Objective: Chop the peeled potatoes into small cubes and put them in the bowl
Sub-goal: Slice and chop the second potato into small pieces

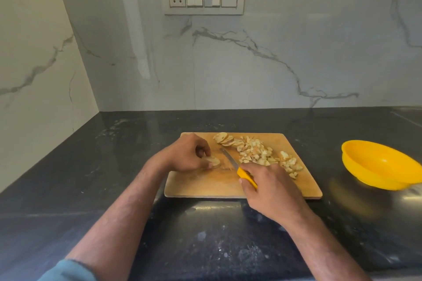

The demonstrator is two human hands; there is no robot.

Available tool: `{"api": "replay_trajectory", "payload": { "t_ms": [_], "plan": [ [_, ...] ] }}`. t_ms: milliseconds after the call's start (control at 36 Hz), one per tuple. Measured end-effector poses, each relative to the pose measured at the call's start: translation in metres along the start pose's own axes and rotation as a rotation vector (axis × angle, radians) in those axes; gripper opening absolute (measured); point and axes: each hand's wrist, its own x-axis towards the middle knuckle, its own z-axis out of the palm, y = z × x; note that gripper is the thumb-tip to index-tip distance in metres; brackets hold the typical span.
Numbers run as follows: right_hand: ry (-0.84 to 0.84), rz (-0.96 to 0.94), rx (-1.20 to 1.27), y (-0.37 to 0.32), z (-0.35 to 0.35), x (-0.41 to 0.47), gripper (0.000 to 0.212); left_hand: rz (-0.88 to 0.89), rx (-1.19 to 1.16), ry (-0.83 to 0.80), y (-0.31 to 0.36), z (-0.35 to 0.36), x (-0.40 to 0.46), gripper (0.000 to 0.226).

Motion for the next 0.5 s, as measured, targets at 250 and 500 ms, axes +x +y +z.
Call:
{"api": "replay_trajectory", "payload": {
  "t_ms": [250, 500],
  "plan": [
    [-0.029, 0.025, 0.000, -0.003, -0.001, 0.001, 0.035, 0.052, -0.053, -0.056, 0.006, 0.002, 0.002, 0.036],
    [-0.018, 0.011, -0.005, -0.012, 0.006, -0.001, 0.043, 0.029, -0.076, 0.051, 0.007, 0.006, 0.003, 0.039]
  ]
}}
